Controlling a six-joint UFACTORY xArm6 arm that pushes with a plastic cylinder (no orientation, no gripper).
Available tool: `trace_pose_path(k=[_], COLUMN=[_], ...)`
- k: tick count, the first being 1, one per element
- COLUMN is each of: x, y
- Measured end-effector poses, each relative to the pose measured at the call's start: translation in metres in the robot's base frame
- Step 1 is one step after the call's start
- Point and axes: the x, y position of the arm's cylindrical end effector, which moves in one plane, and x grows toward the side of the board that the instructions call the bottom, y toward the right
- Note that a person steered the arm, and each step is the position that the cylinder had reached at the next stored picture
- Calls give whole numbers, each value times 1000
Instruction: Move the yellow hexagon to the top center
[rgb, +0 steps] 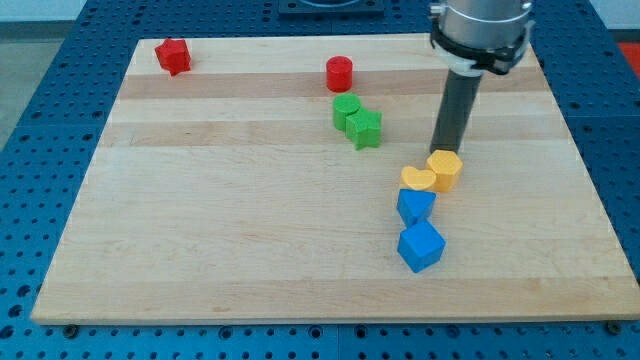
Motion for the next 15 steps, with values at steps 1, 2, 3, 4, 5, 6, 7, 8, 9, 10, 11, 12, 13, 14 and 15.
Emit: trace_pose_path(k=[1, 2, 3, 4, 5, 6, 7, 8, 9, 10, 11, 12, 13, 14, 15], x=[17, 37, 54, 74, 93, 93, 75, 63, 60, 51, 34, 26, 26, 22, 4], y=[18, 22, 22, 22, 18, 9, 9, 0, -15, -17, -22, -32, -48, -57, -57])
